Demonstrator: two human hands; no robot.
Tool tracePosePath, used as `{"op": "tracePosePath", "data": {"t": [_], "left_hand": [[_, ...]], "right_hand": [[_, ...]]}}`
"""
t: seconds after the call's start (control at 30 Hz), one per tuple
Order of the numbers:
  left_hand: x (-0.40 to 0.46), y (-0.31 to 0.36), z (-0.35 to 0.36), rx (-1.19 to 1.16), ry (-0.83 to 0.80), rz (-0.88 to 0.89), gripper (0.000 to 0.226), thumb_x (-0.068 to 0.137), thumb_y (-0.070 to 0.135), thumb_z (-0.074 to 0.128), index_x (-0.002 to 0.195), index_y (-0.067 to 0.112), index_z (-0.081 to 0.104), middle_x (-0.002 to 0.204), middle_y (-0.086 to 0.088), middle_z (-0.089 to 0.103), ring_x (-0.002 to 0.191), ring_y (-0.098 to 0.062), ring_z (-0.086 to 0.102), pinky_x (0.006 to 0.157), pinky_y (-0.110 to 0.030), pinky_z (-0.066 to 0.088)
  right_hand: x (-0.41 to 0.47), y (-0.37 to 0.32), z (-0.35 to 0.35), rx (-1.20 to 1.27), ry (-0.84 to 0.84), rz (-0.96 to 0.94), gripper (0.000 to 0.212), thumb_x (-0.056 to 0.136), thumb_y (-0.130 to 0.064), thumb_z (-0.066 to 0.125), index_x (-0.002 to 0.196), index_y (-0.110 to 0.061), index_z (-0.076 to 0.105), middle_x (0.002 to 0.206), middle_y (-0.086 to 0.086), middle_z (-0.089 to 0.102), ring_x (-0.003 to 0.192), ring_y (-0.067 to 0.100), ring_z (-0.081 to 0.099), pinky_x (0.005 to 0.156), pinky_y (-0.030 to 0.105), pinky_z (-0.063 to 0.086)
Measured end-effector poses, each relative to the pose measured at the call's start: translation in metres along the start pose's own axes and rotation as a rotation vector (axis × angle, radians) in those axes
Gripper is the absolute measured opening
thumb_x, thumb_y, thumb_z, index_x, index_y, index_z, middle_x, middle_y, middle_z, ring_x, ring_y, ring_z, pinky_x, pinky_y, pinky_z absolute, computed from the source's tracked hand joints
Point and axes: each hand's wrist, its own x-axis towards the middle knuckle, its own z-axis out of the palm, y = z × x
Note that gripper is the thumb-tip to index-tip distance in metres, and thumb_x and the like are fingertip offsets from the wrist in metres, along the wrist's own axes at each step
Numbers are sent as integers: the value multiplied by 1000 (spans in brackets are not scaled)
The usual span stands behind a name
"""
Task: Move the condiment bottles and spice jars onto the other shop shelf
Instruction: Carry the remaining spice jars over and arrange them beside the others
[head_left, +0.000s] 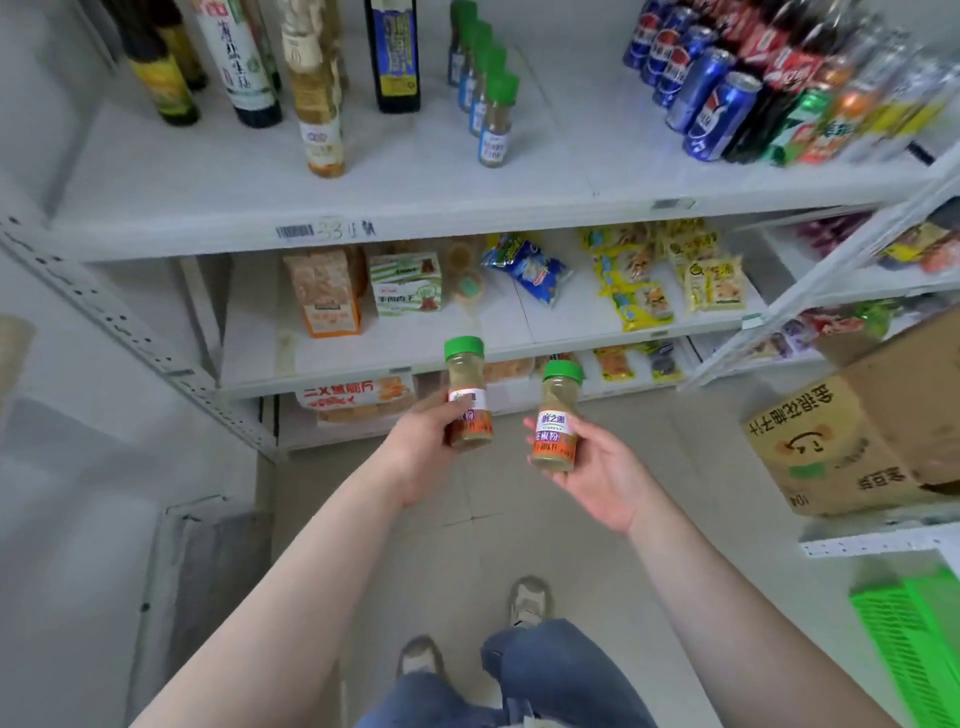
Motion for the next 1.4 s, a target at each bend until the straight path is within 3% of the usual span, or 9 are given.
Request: {"op": "tracePosePath", "data": {"t": [0.1, 0.2, 0.27, 0.4, 0.6, 0.87, 1.0, 1.13, 1.4], "left_hand": [[7, 6, 23, 110, -43, 68, 26, 94, 10, 53, 118, 0, 58, 108, -15, 67, 94, -19, 65, 72, -17, 55], [19, 17, 56, 177, -47, 137, 28, 89, 18, 63, 113, 4, 62, 113, -20, 68, 100, -28, 66, 92, -33, 53], [30, 22, 78, 184, -24, 157, 27, 85, 19, 67, 108, 6, 64, 109, -20, 69, 96, -28, 67, 93, -35, 53], [57, 32, 129, 84, 55, 158, 30, 82, 12, 69, 108, -2, 63, 104, -20, 69, 90, -28, 67, 89, -35, 55], [86, 39, 189, 21, 120, 117, 13, 83, 13, 69, 93, 6, 67, 105, -22, 70, 102, -39, 65, 91, -52, 52], [105, 48, 223, 14, 238, 148, 20, 83, 16, 70, 101, 9, 67, 94, -8, 73, 91, -21, 68, 89, -29, 51], [115, 61, 230, 78, 239, 187, 17, 84, 17, 69, 100, 11, 68, 92, -5, 73, 84, -14, 66, 83, -23, 50], [136, 78, 237, 94, 234, 228, 17, 85, 17, 68, 101, 13, 68, 93, -5, 72, 84, -14, 65, 80, -21, 51], [202, 127, 235, 69, 236, 316, 20, 87, 16, 66, 106, 8, 67, 93, -6, 71, 81, -13, 66, 77, -20, 53]], "right_hand": [[-5, -27, -6, 34, -22, -54, 90, 42, -30, 92, 119, -5, 55, 112, 17, 69, 86, 20, 70, 75, 29, 57], [-9, -59, -14, 53, -16, -89, 64, 64, -31, 77, 119, -8, 54, 111, 16, 70, 81, 16, 67, 74, 26, 55], [-9, -81, -21, 87, 11, -90, 48, 77, -25, 57, 122, -8, 52, 108, 17, 69, 82, 17, 66, 76, 27, 52], [-7, -134, -42, 61, -20, -77, 31, 92, -17, 44, 120, -9, 52, 111, 18, 68, 106, 25, 56, 88, 31, 44], [-3, -202, -74, -130, -86, -113, 23, 96, -13, 45, 116, -10, 55, 126, 21, 60, 102, 22, 60, 94, 36, 48], [13, -251, -102, -156, -79, -128, 29, 92, -10, 53, 121, -7, 56, 113, 13, 65, 102, 20, 62, 80, 31, 51], [26, -266, -105, -218, -86, -153, 33, 87, -12, 61, 119, -11, 60, 121, 13, 65, 114, 25, 60, 94, 37, 49], [42, -284, -105, -251, -72, -185, 43, 75, -18, 68, 117, -15, 62, 120, 10, 66, 114, 24, 60, 93, 36, 48], [97, -329, -92, -273, -75, -232, 29, 85, -14, 63, 114, -16, 64, 113, 5, 69, 106, 17, 64, 89, 32, 50]]}}
